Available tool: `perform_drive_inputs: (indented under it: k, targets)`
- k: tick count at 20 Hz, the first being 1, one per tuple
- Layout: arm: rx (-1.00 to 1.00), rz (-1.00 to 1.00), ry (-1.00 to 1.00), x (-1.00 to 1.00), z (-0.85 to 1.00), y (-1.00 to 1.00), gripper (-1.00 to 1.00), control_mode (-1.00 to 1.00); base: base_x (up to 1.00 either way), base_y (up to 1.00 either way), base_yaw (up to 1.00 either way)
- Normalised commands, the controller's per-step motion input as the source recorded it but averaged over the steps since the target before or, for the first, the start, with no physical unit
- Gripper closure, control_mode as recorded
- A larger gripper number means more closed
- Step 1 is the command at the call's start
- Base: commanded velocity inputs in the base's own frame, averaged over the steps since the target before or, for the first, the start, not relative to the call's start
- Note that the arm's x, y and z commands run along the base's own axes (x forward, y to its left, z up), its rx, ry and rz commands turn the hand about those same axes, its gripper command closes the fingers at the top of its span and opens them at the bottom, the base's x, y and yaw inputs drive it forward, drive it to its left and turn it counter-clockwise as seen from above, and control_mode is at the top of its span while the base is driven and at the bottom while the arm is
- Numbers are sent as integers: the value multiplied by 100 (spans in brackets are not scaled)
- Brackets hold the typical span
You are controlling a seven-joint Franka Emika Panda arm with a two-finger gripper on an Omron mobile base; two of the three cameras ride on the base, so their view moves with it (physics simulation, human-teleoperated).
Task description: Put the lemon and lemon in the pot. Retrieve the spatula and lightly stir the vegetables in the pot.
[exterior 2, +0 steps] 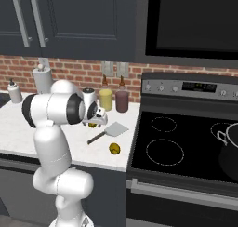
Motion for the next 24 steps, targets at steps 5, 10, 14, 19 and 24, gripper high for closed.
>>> perform_drive_inputs:
  k: [5, 10, 14, 19, 24]
  targets:
    - [0, 0, 0, 17, -11, 0, 100, -100, 0, 0, 0]
    - [0, 0, 1, 0, -1, 0, 100, -100, 0, 0, 0]
    - [0, 0, 0, 0, 0, 0, 100, -100, 0, 0, 0]
    - [0, 2, -14, -80, 59, 0, 100, -100, 0, 0, 0]
    - [1, 9, -20, -100, 100, 0, 100, -100, 0, 0, 0]
